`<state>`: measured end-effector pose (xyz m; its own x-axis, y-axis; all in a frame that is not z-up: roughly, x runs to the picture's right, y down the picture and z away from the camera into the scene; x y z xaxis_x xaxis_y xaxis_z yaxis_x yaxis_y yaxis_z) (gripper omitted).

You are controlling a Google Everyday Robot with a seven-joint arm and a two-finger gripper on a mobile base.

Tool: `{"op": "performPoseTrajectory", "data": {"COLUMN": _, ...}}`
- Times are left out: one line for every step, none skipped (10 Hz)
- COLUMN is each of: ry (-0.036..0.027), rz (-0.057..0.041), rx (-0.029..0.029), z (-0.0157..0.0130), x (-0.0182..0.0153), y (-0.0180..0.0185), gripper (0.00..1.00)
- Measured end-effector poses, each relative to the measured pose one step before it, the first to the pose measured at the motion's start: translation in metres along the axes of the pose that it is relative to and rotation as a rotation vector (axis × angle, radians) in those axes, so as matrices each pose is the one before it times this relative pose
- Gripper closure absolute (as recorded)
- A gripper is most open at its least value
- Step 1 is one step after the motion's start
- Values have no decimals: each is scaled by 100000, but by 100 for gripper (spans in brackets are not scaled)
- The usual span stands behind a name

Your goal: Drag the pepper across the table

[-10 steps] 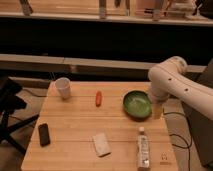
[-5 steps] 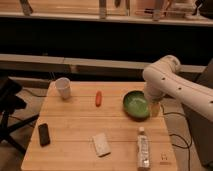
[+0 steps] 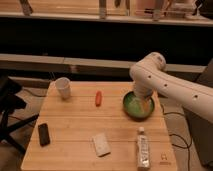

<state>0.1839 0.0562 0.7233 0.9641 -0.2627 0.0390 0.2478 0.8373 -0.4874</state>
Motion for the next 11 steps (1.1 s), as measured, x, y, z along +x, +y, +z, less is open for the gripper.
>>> {"op": "performPoseTrajectory", "data": {"ry": 82, "rz": -2564, "rx": 387, "z": -21, "x": -488, "y": -636, "gripper": 20}}
{"op": "performPoseTrajectory", "data": {"ry": -135, "rz": -1345, "rx": 104, "z": -31, "x": -246, "y": -298, "gripper": 20}}
{"op": "performPoseTrajectory", "data": {"ry": 66, "rz": -1505, "rx": 94, "z": -69, "x": -320, "y": -293, "gripper": 20}}
{"op": "performPoseTrajectory", "data": {"ry": -259, "rz": -3112, "rx": 359, "z": -115, "x": -1252, "y": -821, "gripper": 20}}
{"op": "performPoseTrajectory", "data": {"ry": -205, "rz": -2046, "rx": 217, "z": -76, "x": -825, "y": -595, "gripper": 20}}
{"op": "performPoseTrajectory", "data": {"ry": -62, "rz": -2133, "rx": 66, "z": -64, "x": -370, "y": -497, "gripper": 20}}
{"op": "performPoseTrajectory", "data": {"ry": -107, "rz": -1678, "rx": 59, "z": -75, "x": 3, "y": -264, "gripper": 20}}
{"op": "performPoseTrajectory", "data": {"ry": 43, "rz": -1485, "rx": -187, "z": -171, "x": -29, "y": -222, "gripper": 20}}
{"op": "performPoseTrajectory", "data": {"ry": -706, "rz": -2585, "rx": 519, "z": -265, "x": -672, "y": -768, "gripper": 20}}
{"op": "performPoseTrajectory", "data": {"ry": -375, "rz": -787, "rx": 165, "z": -41, "x": -345, "y": -322, "gripper": 20}}
{"op": "performPoseTrajectory", "data": {"ry": -410, "rz": -1032, "rx": 126, "z": 91, "x": -335, "y": -303, "gripper": 20}}
